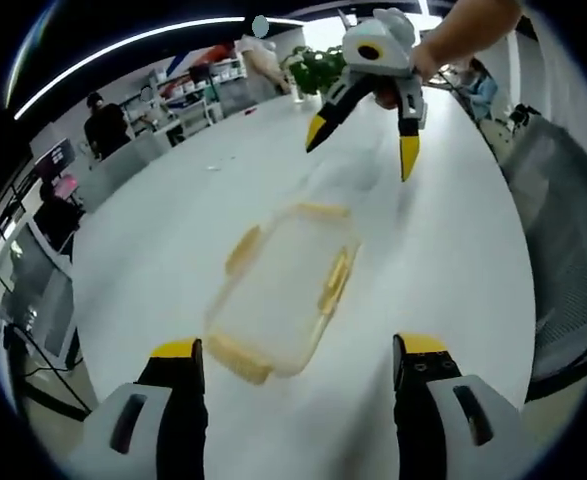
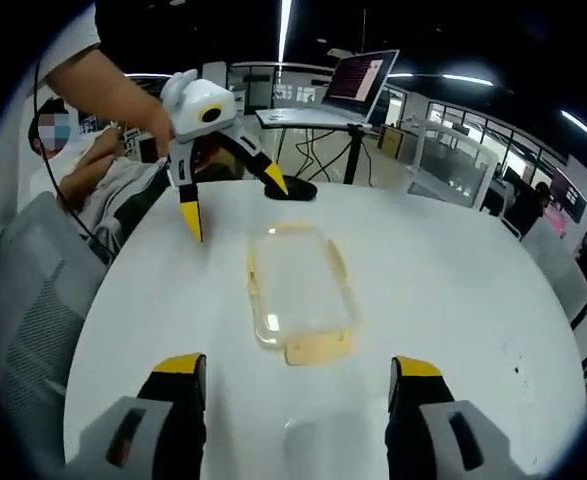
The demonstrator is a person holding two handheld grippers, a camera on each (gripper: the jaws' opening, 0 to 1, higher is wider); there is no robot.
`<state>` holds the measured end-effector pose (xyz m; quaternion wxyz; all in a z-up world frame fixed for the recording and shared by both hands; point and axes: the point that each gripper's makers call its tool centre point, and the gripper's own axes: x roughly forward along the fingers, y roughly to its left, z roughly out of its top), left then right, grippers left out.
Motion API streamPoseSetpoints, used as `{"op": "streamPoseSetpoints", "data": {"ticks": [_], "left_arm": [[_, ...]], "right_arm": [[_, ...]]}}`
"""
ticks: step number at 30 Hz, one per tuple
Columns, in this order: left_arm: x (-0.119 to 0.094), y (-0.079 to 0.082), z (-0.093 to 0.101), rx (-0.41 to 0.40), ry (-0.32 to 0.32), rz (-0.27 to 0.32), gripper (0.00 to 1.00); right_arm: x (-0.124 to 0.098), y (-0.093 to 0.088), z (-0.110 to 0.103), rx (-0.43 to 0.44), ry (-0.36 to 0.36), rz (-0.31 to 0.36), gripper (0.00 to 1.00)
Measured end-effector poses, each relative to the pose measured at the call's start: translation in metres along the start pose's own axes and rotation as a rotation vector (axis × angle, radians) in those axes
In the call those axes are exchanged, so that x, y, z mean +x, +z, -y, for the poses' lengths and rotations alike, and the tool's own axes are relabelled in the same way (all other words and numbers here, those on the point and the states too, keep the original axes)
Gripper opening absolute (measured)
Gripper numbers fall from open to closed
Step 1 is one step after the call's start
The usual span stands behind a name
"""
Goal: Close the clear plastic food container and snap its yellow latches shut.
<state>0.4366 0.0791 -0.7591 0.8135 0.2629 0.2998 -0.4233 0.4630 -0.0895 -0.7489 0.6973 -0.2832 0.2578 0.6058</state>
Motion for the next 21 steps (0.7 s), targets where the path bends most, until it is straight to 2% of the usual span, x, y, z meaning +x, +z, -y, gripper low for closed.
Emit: {"op": "streamPoseSetpoints", "data": {"ticks": [14, 17, 21], "left_arm": [[0.006, 0.002, -0.024, 0.125, -0.037, -0.045, 0.74], [0.008, 0.004, -0.030, 0.178, -0.040, -0.049, 0.76], [0.012, 0.000, -0.031, 0.207, -0.069, -0.075, 0.74]], "right_arm": [[0.022, 0.002, 0.007, -0.063, 0.041, -0.050, 0.74], [0.028, 0.000, 0.007, -0.082, 0.058, -0.064, 0.73], [0.035, -0.005, 0.004, -0.117, 0.083, -0.093, 0.73]]}}
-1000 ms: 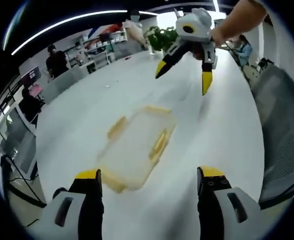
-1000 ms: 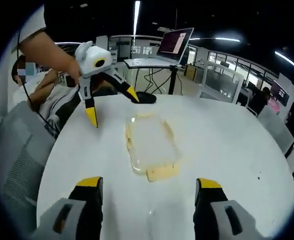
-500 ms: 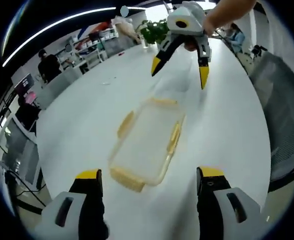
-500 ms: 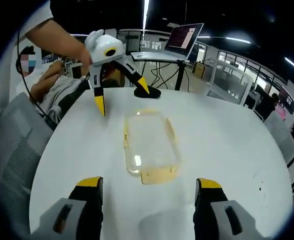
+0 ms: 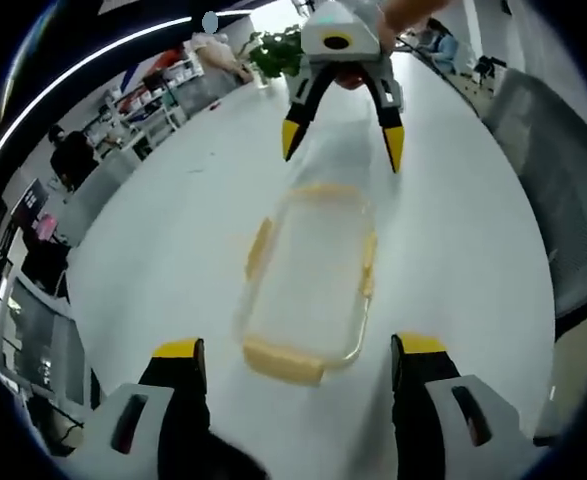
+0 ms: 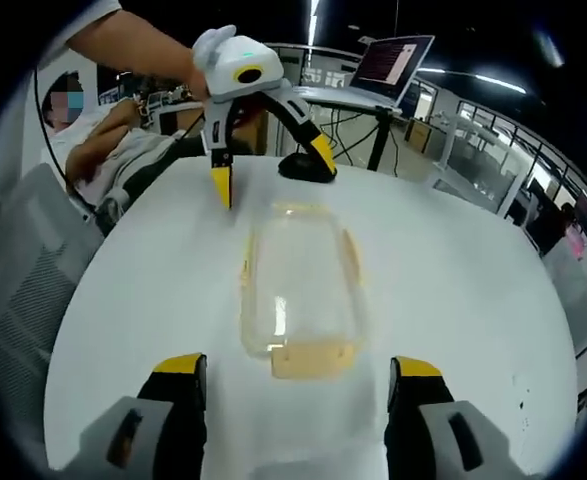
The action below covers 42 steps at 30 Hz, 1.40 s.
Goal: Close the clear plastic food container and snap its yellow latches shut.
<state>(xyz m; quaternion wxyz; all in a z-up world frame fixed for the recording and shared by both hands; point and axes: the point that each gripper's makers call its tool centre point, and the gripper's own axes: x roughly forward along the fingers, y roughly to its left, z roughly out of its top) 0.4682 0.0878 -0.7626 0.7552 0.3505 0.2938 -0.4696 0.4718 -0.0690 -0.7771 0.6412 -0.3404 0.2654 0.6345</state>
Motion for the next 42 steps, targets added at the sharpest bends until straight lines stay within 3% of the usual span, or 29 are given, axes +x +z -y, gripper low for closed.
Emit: {"op": "streamPoseSetpoints", "data": {"ticks": [10, 21, 30, 34, 42], "left_arm": [[0.007, -0.013, 0.005, 0.081, -0.080, -0.054, 0.71], [0.018, -0.025, -0.001, 0.148, -0.126, -0.103, 0.67], [0.018, -0.025, -0.002, 0.141, -0.146, -0.104, 0.66], [0.020, -0.024, -0.004, 0.144, -0.155, -0.103, 0.66], [0.021, -0.025, -0.002, 0.146, -0.195, -0.113, 0.60]], "right_arm": [[0.011, -0.006, 0.001, -0.027, 0.022, -0.036, 0.72], [0.020, -0.008, 0.008, -0.055, 0.016, -0.068, 0.69], [0.020, 0.002, 0.012, -0.090, 0.006, -0.075, 0.67], [0.024, -0.001, 0.010, -0.112, 0.027, -0.109, 0.66], [0.029, -0.004, 0.009, -0.061, 0.061, -0.149, 0.57]]}}
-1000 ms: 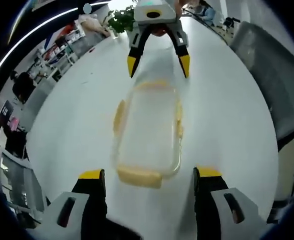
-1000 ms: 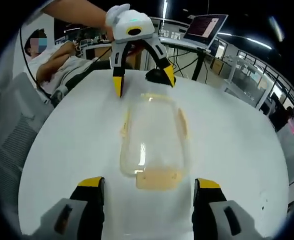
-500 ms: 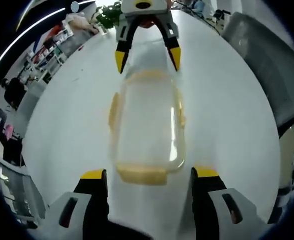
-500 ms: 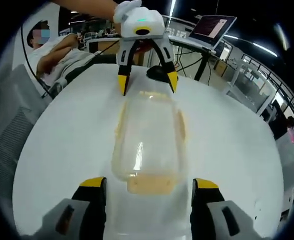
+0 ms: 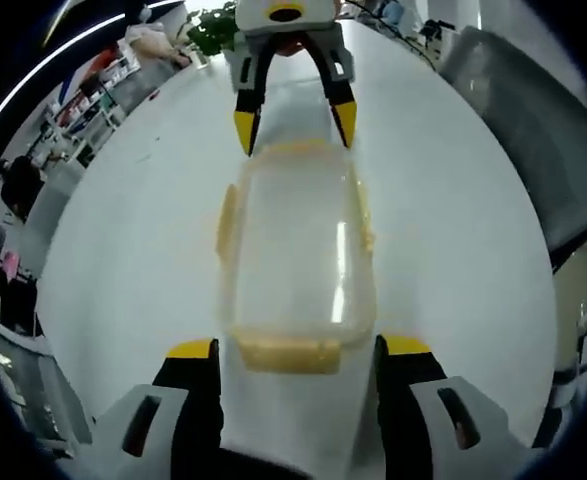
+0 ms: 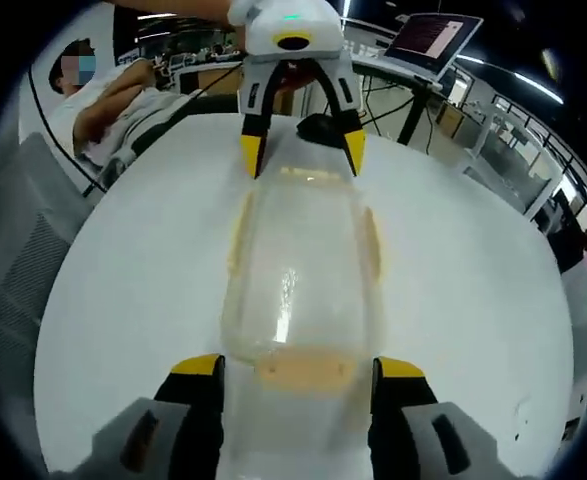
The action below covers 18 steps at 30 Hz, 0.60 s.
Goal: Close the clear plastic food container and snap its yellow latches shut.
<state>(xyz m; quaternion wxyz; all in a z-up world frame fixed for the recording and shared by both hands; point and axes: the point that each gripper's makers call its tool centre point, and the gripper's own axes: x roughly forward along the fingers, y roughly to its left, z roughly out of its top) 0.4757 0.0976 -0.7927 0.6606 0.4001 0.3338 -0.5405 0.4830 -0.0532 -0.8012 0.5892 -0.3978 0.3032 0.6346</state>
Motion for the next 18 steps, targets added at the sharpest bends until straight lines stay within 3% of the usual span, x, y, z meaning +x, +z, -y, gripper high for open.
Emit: {"op": "streamPoseSetpoints", "data": {"ticks": [2, 5, 18], "left_arm": [[0.0007, -0.0004, 0.0003, -0.009, -0.014, 0.000, 0.60], [0.0020, -0.0010, 0.0010, -0.013, -0.031, 0.001, 0.58], [0.0012, 0.0015, 0.0023, -0.002, -0.045, 0.003, 0.55]], "right_arm": [[0.0007, -0.0010, -0.0015, 0.011, 0.022, -0.006, 0.55], [-0.0006, -0.0027, -0.0068, 0.009, 0.051, -0.021, 0.43], [0.0002, -0.0026, -0.0088, 0.028, 0.066, -0.017, 0.38]]}}
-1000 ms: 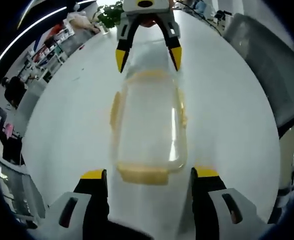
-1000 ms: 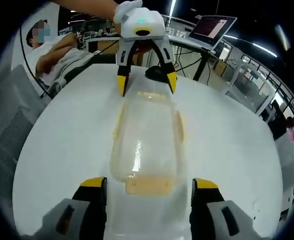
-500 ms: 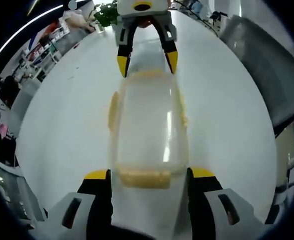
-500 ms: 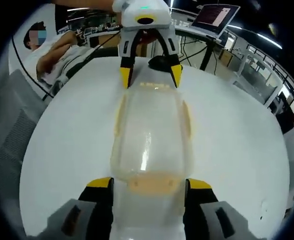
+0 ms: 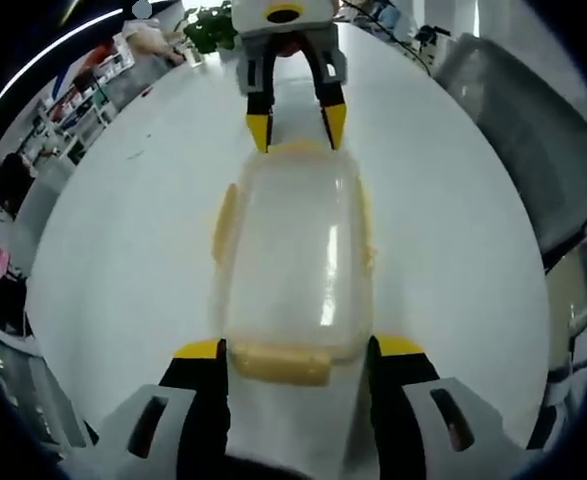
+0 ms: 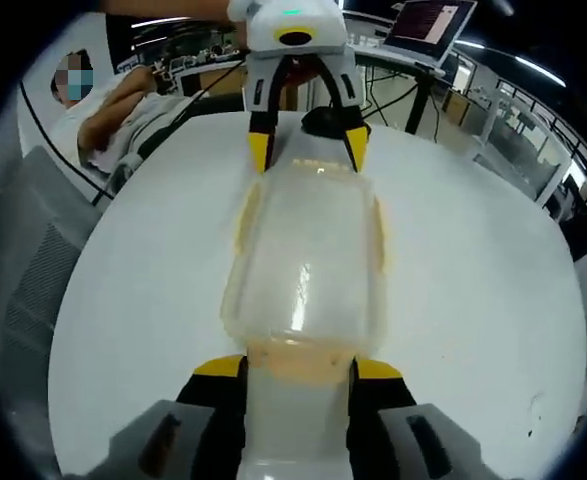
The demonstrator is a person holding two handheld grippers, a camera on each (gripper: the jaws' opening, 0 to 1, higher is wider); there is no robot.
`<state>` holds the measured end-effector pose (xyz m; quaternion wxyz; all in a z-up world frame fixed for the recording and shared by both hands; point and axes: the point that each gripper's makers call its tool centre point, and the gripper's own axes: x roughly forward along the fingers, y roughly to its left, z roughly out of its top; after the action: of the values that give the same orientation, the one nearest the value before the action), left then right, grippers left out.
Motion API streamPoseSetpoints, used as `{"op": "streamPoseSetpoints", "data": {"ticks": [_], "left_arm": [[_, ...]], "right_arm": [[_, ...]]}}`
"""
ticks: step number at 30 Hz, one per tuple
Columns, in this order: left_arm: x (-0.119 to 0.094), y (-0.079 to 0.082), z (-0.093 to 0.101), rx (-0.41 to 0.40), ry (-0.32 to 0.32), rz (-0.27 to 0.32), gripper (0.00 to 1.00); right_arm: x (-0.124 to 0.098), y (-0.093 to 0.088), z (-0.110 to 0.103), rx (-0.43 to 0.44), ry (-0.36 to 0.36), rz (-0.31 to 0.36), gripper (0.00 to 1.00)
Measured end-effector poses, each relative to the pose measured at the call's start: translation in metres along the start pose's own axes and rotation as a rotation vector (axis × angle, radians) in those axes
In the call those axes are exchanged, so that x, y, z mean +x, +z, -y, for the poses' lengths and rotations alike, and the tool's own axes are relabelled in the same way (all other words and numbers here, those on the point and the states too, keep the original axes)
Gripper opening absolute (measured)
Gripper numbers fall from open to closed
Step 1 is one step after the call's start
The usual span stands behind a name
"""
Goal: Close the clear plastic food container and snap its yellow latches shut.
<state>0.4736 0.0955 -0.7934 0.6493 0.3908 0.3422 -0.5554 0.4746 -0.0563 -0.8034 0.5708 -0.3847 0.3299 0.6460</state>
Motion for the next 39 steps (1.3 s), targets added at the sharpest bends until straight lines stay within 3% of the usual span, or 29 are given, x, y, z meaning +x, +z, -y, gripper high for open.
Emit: {"op": "streamPoseSetpoints", "data": {"ticks": [4, 9, 12, 16, 20, 26, 28, 29, 39], "left_arm": [[-0.0035, -0.0029, -0.0005, 0.013, 0.011, -0.031, 0.53], [-0.0074, -0.0031, -0.0055, -0.030, 0.024, -0.013, 0.60], [-0.0049, -0.0088, -0.0041, -0.002, 0.007, -0.050, 0.53], [-0.0033, -0.0049, -0.0062, -0.010, -0.005, -0.045, 0.55], [-0.0018, -0.0064, 0.0007, -0.028, -0.062, -0.048, 0.49], [-0.0015, -0.0067, -0.0006, -0.030, -0.070, -0.052, 0.48], [-0.0026, -0.0082, -0.0004, -0.017, -0.079, -0.060, 0.44], [-0.0033, -0.0091, -0.0003, -0.009, -0.080, -0.065, 0.38], [-0.0048, -0.0098, -0.0018, -0.026, -0.077, -0.064, 0.38]], "right_arm": [[-0.0001, 0.0000, 0.0000, -0.001, -0.001, 0.000, 0.38], [0.0002, -0.0004, 0.0000, 0.000, -0.001, 0.000, 0.38], [0.0000, -0.0004, 0.0000, 0.000, 0.001, 0.001, 0.38], [-0.0002, -0.0003, -0.0001, -0.001, 0.002, 0.000, 0.38], [0.0003, -0.0005, 0.0003, -0.004, 0.006, 0.002, 0.38], [-0.0004, -0.0003, 0.0003, -0.008, 0.007, 0.005, 0.38], [-0.0001, -0.0004, 0.0006, -0.009, 0.008, 0.005, 0.38], [0.0002, 0.0001, 0.0006, -0.013, 0.009, 0.007, 0.38], [0.0005, 0.0005, 0.0003, -0.005, 0.008, 0.002, 0.38]]}}
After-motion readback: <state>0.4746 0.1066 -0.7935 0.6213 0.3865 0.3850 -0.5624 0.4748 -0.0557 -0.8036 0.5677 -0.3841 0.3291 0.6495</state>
